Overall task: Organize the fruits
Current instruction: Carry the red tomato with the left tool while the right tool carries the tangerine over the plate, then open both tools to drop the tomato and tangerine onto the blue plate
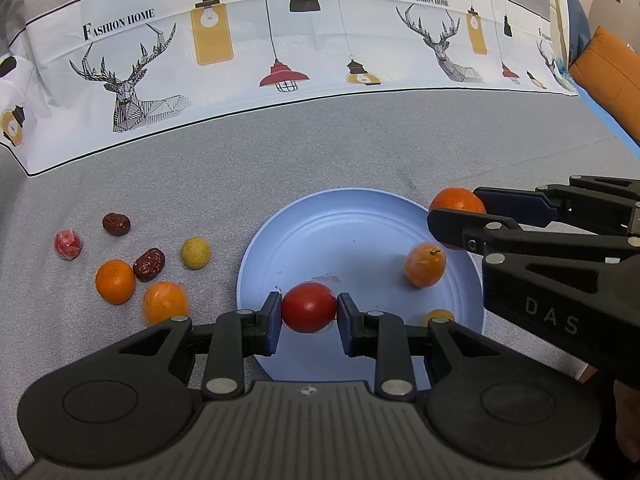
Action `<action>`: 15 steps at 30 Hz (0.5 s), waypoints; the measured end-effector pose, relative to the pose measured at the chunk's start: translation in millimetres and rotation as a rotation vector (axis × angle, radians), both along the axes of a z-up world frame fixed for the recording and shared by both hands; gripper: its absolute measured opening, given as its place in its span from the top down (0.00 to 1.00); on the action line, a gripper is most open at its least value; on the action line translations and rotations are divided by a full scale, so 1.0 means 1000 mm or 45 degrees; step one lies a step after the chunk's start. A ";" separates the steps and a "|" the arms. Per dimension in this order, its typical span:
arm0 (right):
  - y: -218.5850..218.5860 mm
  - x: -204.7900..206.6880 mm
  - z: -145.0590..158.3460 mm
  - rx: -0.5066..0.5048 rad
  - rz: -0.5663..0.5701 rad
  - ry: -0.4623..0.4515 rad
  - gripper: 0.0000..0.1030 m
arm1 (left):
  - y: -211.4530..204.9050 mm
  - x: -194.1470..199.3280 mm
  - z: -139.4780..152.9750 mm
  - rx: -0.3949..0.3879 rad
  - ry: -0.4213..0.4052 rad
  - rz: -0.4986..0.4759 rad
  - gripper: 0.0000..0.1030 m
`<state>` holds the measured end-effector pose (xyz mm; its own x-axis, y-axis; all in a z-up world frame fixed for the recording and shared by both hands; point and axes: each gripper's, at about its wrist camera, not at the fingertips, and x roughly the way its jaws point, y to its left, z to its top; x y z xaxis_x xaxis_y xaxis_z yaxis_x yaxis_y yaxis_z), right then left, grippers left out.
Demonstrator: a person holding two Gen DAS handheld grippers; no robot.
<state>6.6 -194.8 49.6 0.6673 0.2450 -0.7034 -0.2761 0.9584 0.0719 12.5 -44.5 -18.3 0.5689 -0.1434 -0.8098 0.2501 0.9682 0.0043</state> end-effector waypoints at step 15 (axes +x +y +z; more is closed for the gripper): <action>0.001 0.001 -0.003 -0.005 0.007 0.006 0.66 | 0.000 0.000 -0.001 0.000 0.001 0.001 0.69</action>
